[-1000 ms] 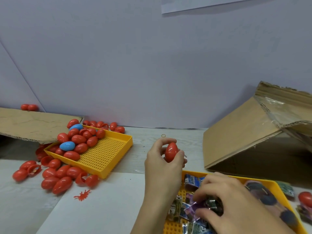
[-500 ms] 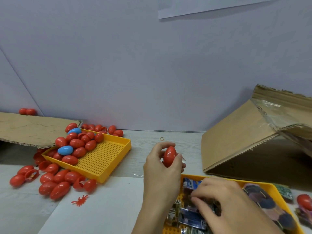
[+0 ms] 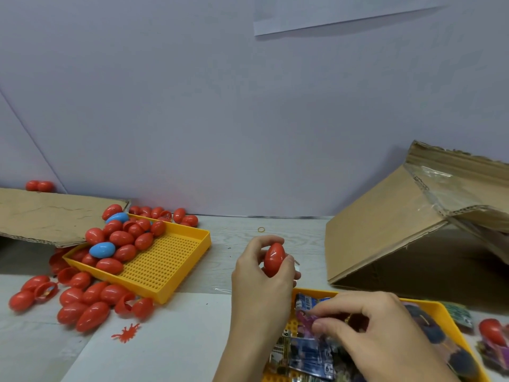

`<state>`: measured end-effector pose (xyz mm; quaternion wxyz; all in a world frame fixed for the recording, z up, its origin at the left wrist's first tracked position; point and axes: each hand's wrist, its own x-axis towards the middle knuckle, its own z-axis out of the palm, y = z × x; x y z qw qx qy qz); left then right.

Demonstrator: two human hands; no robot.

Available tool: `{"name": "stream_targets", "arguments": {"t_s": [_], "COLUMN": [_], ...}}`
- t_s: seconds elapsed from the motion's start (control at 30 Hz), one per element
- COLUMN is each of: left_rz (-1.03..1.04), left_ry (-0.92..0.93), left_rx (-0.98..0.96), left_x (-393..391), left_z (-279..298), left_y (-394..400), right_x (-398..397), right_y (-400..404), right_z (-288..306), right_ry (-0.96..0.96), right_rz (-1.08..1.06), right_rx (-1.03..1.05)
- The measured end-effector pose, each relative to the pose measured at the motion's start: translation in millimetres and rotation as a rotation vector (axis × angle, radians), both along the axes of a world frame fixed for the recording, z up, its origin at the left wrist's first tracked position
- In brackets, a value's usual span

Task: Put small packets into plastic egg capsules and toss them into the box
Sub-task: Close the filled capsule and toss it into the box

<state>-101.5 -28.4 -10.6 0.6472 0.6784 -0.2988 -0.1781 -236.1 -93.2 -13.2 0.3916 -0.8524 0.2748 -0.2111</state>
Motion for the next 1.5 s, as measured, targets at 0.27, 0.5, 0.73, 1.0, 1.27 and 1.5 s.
{"name": "stream_targets", "arguments": {"t_s": [0.27,0.5,0.73,1.0,1.27,1.5], "left_rz": [-0.094,-0.351,-0.396,-0.504,-0.572,-0.647], "left_ry": [0.006,0.025,-0.037,0.189,0.32,0.326], "left_rx": [0.028,0.067,0.109,0.014,-0.074,-0.078], "left_x": [-2,-10,-9,-5,-3,-2], "left_z": [1,11,6,4,7,6], "left_y": [2,5,4,4,4,4], "right_x": [-5,-6,-5,-7,-8,-8], "right_y": [-6,-6,-7,-10,-9,-13], "right_z": [-7,4,5,3,3,-3], "right_ry": [-0.221,-0.5,-0.541,-0.555,-0.559,-0.564], "right_rz": [-0.256,-0.358,-0.319,-0.299,-0.269,-0.203], "right_rx": [0.135,0.276,0.357,0.448,0.418,0.542]}}
